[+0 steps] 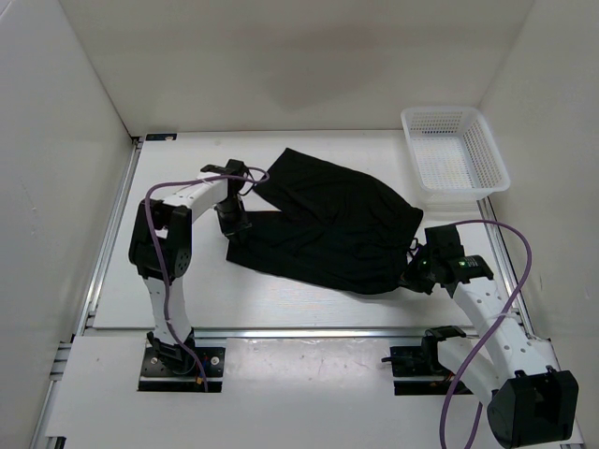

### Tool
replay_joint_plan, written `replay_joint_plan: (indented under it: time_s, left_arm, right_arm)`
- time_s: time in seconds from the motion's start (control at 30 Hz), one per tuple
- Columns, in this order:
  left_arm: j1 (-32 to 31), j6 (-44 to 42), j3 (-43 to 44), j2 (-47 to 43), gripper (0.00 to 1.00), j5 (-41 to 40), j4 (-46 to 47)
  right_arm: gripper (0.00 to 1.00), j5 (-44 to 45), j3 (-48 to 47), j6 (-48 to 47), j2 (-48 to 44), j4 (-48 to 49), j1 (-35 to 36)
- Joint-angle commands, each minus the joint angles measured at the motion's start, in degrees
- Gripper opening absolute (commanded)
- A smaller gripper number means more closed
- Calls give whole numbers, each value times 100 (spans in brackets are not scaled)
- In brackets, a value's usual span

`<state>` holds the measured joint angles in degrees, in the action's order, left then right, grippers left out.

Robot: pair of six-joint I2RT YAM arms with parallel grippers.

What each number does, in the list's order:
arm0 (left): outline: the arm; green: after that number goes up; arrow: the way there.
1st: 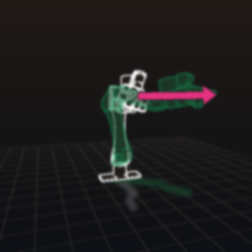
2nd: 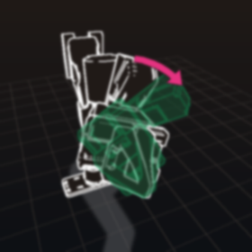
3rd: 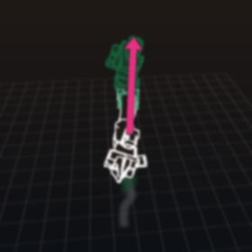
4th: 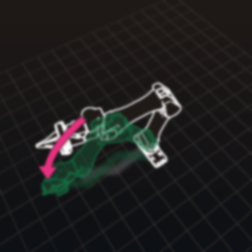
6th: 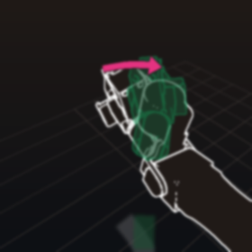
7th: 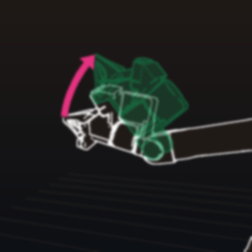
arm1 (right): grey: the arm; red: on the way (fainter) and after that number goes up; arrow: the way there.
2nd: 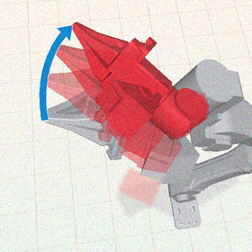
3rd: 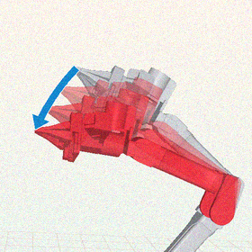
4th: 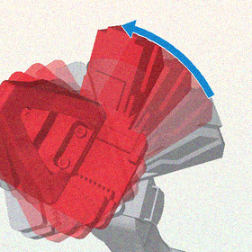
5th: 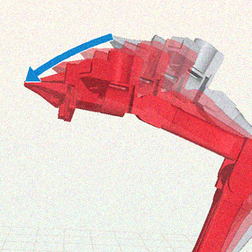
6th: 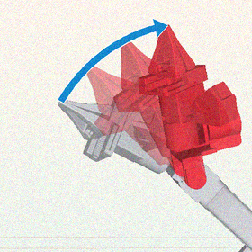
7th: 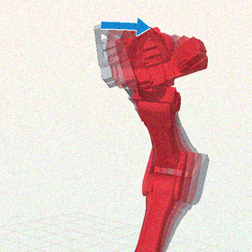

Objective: Fold and stack the shorts
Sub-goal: Flatten the shorts out

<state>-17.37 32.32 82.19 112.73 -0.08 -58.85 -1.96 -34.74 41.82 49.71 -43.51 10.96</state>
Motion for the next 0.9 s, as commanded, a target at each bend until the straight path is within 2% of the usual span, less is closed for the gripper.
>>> replay_joint_plan:
  time_s: [0.0,0.17,0.4,0.57,0.63,0.73,0.83,0.87]
  left_arm:
    - [5,56,-19,-620,10,-194,-205]
    - [5,56,34,-1076,10,-405,-495]
    - [532,-76,-265,-1982,10,-345,-759]
    - [752,-199,314,-2158,10,-299,-1014]
    - [813,-199,368,-2272,10,-300,-1094]
    - [866,-129,96,-2456,10,-353,-1094]
    - [866,116,-694,-2842,10,-353,-962]
    - [866,248,-1201,-2975,10,-353,-875]
  right_arm:
    - [0,46,-121,-43,3,97,29]
    - [0,178,-173,10,-111,-87,29]
    - [0,319,-603,116,-550,-422,29]
    - [0,240,-1516,2,-208,-544,29]
    - [0,292,-1571,-60,-208,-606,29]
    - [0,354,-1431,-60,-409,-781,29]
    - [0,13,-922,132,-769,-975,29]
    - [0,-76,-781,133,-1005,-1115,29]
